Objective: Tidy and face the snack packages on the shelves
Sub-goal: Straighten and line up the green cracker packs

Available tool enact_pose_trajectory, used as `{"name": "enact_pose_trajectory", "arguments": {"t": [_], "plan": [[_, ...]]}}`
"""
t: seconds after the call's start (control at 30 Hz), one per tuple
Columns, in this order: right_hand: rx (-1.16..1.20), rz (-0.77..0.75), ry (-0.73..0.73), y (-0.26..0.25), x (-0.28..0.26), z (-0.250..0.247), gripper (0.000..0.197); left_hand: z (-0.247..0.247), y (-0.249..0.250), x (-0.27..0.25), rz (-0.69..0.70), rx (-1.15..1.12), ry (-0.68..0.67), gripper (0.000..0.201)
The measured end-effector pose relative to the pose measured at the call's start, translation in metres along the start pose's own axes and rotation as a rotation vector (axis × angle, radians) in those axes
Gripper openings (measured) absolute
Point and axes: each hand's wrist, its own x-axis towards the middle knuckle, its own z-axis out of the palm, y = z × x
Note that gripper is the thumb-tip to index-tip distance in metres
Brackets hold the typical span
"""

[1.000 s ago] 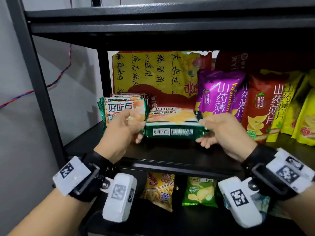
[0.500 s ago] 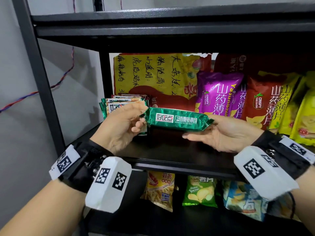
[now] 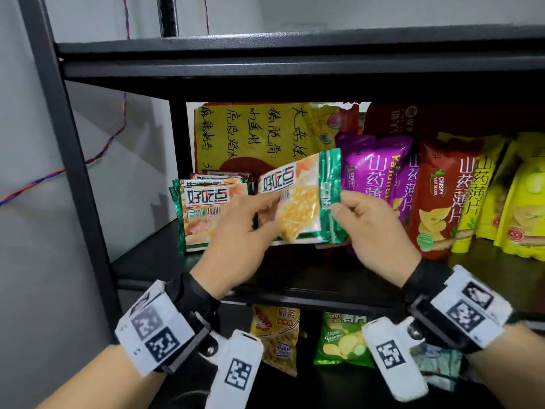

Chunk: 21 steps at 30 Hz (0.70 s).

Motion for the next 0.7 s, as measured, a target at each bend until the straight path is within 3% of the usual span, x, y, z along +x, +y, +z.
{"name": "enact_pose_trajectory", "arguments": {"t": [0.07,0.13,0.2,0.27,0.3,0.43,0.53,0.6,0.7], "plan": [[-0.104,-0.148,-0.036,-0.004,-0.007,0.009,0.023,0.01,0.011,-0.004,-0.007,-0.224,-0.111,0.054],[-0.14,-0.245,-0.093,-0.006,-0.011,0.02,0.019,0.021,0.017,-0.005,-0.058,-0.489,-0.126,0.067],[-0.21,-0.271,-0.13,-0.007,-0.015,0.029,0.019,0.03,0.019,-0.005,-0.113,-0.671,-0.025,0.066],[-0.239,-0.244,-0.174,-0.012,-0.02,0.034,0.009,0.032,0.019,-0.002,-0.143,-0.82,0.113,0.05],[-0.244,-0.241,-0.198,-0.015,-0.023,0.035,0.014,0.031,0.016,0.001,-0.166,-0.892,0.167,0.042],[-0.154,-0.216,-0.277,-0.021,-0.026,0.027,0.019,0.018,-0.007,0.009,-0.353,-1.023,0.197,0.037],[0.086,-0.214,0.02,-0.022,-0.023,0.018,0.013,0.008,-0.022,0.009,-0.391,-1.1,0.068,0.039],[0.172,-0.224,0.245,-0.021,-0.016,0.008,0.022,0.003,-0.03,0.007,-0.378,-1.165,0.018,0.037],[0.1,-0.088,0.353,-0.014,-0.002,-0.003,0.025,0.0,-0.038,0.004,-0.379,-1.271,-0.007,0.039]]}}
